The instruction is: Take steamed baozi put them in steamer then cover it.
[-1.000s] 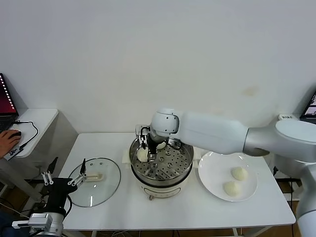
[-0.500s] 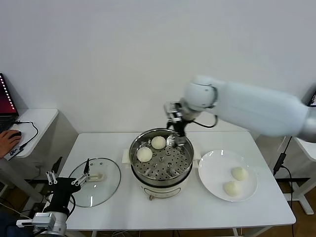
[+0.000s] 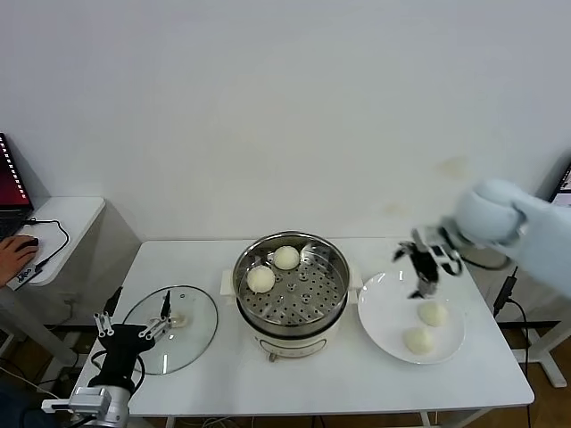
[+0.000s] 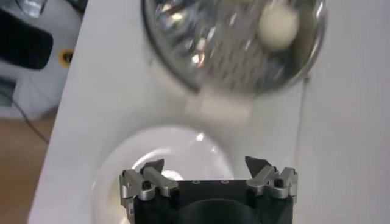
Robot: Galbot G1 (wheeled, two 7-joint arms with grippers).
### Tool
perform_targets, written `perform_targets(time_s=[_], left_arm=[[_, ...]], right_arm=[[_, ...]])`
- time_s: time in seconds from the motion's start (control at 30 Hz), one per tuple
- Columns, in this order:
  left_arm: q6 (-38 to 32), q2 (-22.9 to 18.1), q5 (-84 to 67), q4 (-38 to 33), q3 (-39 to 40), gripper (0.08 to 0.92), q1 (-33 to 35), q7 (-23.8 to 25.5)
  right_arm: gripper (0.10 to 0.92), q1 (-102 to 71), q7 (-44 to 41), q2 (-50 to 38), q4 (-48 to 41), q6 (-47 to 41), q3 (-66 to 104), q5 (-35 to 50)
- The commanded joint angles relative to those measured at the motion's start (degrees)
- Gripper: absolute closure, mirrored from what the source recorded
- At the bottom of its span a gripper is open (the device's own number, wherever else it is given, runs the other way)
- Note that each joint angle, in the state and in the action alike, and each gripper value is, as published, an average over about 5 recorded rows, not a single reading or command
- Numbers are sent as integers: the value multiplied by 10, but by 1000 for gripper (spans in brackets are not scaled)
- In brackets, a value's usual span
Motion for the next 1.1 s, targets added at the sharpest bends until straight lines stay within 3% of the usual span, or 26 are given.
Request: perform_targets(time_s=[0.03,1.1], left_arm=[[0,-2,7,0,4,177,2,0],[-2,-9,12,2,-20,177,15,0]], right_arm=[[203,-247,6,-87,10,27,166,-96],[205,-306,78,99,-138,9,178,-118]])
